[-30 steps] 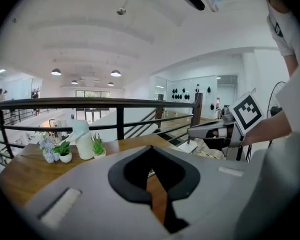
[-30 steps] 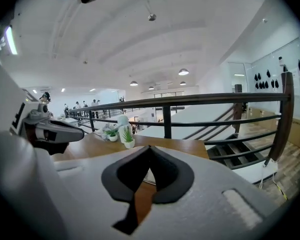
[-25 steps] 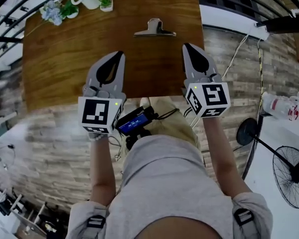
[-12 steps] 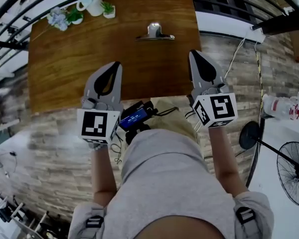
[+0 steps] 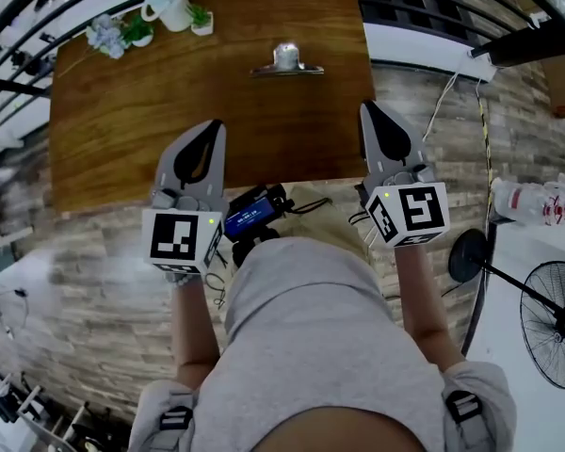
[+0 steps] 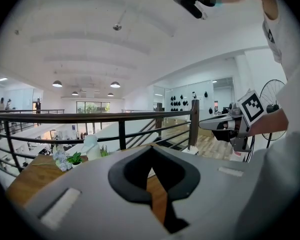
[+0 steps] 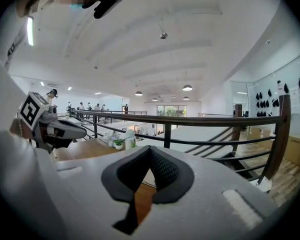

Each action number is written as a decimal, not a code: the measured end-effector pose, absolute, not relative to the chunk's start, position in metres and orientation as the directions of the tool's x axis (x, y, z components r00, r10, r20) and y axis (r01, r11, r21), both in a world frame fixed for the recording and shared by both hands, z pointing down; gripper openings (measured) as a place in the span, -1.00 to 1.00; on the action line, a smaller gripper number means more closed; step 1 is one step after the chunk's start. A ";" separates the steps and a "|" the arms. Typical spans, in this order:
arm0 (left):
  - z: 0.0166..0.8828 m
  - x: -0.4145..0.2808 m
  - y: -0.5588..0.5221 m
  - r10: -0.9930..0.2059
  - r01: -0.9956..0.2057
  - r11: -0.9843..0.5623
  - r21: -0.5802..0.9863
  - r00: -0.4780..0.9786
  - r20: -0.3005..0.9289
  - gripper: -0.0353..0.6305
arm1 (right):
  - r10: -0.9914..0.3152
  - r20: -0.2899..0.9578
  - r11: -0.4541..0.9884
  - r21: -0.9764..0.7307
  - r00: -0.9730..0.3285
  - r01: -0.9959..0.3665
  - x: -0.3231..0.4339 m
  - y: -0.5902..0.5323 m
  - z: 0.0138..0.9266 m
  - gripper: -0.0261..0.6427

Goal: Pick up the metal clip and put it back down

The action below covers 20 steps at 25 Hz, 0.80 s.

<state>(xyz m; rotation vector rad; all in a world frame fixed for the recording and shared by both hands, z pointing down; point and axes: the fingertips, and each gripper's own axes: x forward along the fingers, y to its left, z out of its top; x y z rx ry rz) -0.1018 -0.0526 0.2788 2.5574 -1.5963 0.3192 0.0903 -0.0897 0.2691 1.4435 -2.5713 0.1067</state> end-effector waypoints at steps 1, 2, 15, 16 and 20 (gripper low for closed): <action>0.279 -0.102 -0.053 -0.874 -0.898 -0.440 -0.020 0.424 0.237 -0.86 | -0.837 0.201 0.525 0.031 -0.509 -0.851 0.090 -0.090 0.269 -0.92; 0.279 -0.101 -0.053 -0.874 -0.898 -0.440 -0.022 0.422 0.240 -0.86 | -0.835 0.203 0.528 0.033 -0.511 -0.849 0.089 -0.090 0.270 -0.92; 0.276 -0.095 -0.056 -0.871 -0.892 -0.451 -0.029 0.433 0.233 -0.86 | -0.826 0.200 0.543 0.029 -0.527 -0.839 0.081 -0.089 0.271 -0.92; 0.276 -0.094 -0.056 -0.870 -0.891 -0.452 -0.028 0.434 0.233 -0.86 | -0.826 0.199 0.544 0.030 -0.528 -0.839 0.080 -0.089 0.271 -0.92; 0.275 -0.091 -0.055 -0.867 -0.888 -0.458 -0.031 0.439 0.238 -0.86 | -0.827 0.195 0.543 0.032 -0.527 -0.839 0.080 -0.089 0.270 -0.92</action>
